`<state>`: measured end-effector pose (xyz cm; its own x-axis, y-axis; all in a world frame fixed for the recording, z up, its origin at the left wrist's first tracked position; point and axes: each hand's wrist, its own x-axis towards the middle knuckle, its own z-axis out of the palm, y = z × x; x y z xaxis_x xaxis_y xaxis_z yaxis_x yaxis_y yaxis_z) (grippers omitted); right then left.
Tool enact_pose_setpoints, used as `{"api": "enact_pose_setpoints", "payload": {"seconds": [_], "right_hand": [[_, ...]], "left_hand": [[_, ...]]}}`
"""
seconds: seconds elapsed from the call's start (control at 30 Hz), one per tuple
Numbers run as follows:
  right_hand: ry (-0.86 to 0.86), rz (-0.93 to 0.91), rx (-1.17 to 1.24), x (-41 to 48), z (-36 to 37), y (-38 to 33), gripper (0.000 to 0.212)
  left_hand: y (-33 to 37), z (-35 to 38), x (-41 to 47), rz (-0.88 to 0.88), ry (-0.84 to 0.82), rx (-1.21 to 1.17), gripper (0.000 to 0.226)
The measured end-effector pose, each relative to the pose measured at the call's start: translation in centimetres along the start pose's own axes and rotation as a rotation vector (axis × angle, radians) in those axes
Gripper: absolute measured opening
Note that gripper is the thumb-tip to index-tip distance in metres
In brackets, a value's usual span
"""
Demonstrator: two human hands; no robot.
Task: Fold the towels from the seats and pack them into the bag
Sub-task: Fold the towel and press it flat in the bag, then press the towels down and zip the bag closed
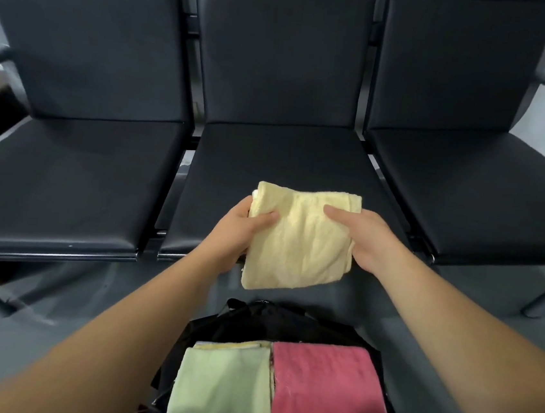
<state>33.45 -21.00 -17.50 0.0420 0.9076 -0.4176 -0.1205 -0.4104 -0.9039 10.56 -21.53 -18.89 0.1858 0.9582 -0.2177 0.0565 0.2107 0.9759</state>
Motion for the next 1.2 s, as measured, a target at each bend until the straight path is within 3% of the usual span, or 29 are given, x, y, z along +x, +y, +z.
{"api": "enact_pose_setpoints", "payload": {"seconds": [0.1,0.23,0.37,0.53,0.63,0.77,0.9,1.0,1.1,1.2], "right_hand": [[-0.081,-0.057,0.075,-2.8,-1.6,0.6,0.033],[-0.019,-0.055,0.044,-6.2,-3.5,3.3,0.027],[0.1,0.081,-0.013,-8.7,-5.8,7.9,0.022],[0.164,0.278,-0.231,-9.3,-8.9,12.5,0.036],[0.145,0.382,-0.338,-9.1,-8.7,15.2,0.038],[0.157,0.365,-0.331,-8.3,-8.2,17.7,0.035],[0.159,0.32,-0.303,-7.8,-8.7,18.7,0.031],[0.17,0.326,-0.334,-7.8,-9.0,19.2,0.028],[0.204,0.332,-0.487,-7.5,-8.9,20.2,0.034],[0.249,0.289,-0.761,-8.1,-7.6,19.9,0.036]], "left_hand": [[-0.4,0.4,-2.0,-0.039,0.001,-0.046,0.037],[-0.7,2.5,-5.3,-0.223,-0.078,-0.133,0.032],[-2.8,5.8,-8.1,-0.357,-0.101,-0.084,0.025],[-8.8,9.2,-10.3,-0.488,-0.062,0.069,0.026],[-12.8,10.1,-11.6,-0.522,-0.045,0.162,0.031],[-15.5,10.0,-12.2,-0.465,-0.015,0.267,0.021],[-15.4,9.4,-11.5,-0.383,0.093,0.125,0.019],[-16.0,9.0,-11.2,-0.452,0.073,0.152,0.031],[-17.0,9.1,-10.9,-0.573,0.025,0.247,0.04],[-17.1,9.2,-10.1,-0.534,0.047,0.308,0.029]]}}
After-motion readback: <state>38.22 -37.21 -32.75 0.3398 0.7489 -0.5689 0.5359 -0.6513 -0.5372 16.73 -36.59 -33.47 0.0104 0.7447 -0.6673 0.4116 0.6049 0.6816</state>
